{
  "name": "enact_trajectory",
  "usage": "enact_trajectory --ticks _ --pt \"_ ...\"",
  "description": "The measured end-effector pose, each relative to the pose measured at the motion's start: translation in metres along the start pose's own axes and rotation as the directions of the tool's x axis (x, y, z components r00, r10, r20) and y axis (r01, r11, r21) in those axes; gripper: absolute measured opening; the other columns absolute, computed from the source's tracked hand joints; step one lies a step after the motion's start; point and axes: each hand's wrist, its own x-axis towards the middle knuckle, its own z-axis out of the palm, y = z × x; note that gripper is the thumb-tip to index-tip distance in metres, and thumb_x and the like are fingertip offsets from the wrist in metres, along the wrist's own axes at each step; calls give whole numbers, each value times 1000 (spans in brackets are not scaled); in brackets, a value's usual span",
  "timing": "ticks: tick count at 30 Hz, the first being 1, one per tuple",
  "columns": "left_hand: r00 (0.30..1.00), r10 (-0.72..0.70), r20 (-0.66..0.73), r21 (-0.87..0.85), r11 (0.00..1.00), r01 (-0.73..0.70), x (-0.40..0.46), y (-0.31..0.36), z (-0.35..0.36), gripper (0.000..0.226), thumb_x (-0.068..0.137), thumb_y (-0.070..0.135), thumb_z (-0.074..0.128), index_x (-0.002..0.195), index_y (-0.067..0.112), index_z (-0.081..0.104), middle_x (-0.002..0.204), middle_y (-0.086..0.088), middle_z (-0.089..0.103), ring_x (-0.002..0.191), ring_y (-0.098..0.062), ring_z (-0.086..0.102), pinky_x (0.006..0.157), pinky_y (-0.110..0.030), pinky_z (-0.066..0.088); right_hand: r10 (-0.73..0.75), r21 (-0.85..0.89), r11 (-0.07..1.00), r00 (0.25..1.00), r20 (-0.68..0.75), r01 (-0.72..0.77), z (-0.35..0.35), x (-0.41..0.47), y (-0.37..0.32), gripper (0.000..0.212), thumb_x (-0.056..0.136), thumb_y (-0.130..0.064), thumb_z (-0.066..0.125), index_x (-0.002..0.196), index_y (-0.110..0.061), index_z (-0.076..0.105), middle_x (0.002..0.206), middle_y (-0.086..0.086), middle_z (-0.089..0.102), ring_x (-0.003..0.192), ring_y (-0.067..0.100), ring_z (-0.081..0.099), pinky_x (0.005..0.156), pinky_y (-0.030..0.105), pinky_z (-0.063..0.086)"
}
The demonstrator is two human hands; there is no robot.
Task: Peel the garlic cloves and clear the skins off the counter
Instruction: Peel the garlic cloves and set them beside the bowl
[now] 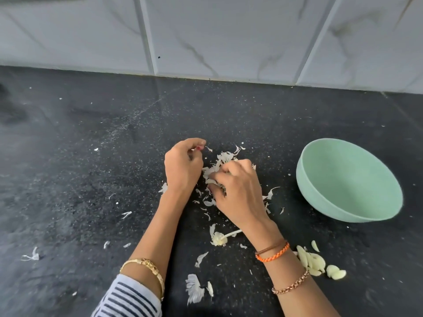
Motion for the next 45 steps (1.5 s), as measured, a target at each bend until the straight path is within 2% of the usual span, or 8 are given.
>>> enact_trajectory --ticks 3,7,13,17,20,27,33,45 --pt "1000 -6 9 -23 1000 6 -1 1 1 26 85 -4 52 96 10 72 93 1 70 60 2 49 61 -14 41 -16 8 1000 1000 15 16 1 0 1 20 59 -16 86 74 -15 72 72 0 61 70 24 53 61 29 46" --pt "1000 3 24 -19 1000 -3 -2 4 1 23 86 -2 54 95 11 72 88 6 67 59 3 51 60 -10 40 23 56 998 1000 4 -24 0 1 -1 11 75 -18 74 78 -15 63 74 -4 64 71 20 54 63 29 41" --pt "996 18 87 -119 993 -8 -6 10 -1 12 88 14 61 82 13 71 73 -4 69 62 -9 58 62 -22 47 327 403 881 935 -138 -248 -7 2 8 12 81 -1 66 89 -9 69 79 -3 69 69 9 62 61 21 50" --pt "971 66 232 -216 976 -15 -8 13 -3 12 85 14 66 75 21 68 68 -1 66 59 -1 52 58 -16 44 416 497 815 898 -146 -297 -9 2 12 15 81 3 65 94 -6 68 83 -8 65 79 2 60 69 7 48" --pt "944 97 316 -305 952 4 -12 15 -4 17 85 7 64 79 22 70 79 -7 71 71 -12 60 68 -23 49 415 550 787 900 -134 -281 -9 2 10 12 82 2 64 91 -5 68 82 -7 65 79 5 63 67 9 49" --pt "927 109 359 -347 938 24 -14 18 -6 18 85 6 64 79 20 71 75 7 71 72 -9 62 71 -20 51 378 556 798 912 -160 -233 -9 1 11 13 83 3 63 92 -4 68 84 -2 68 76 8 65 67 13 52" --pt "909 64 411 -331 940 83 -18 26 -5 10 88 7 61 86 10 70 70 0 65 52 4 52 52 -6 39 276 430 892 920 -279 -138 -7 1 13 13 82 2 64 93 -2 70 83 5 69 73 9 63 67 12 50" --pt "878 -99 469 -435 839 327 -18 25 -5 21 82 2 63 63 10 65 54 6 60 54 -3 49 49 -14 38 283 499 860 916 -284 -111 -10 4 18 18 77 10 63 88 -2 72 82 5 69 78 6 61 69 9 48"
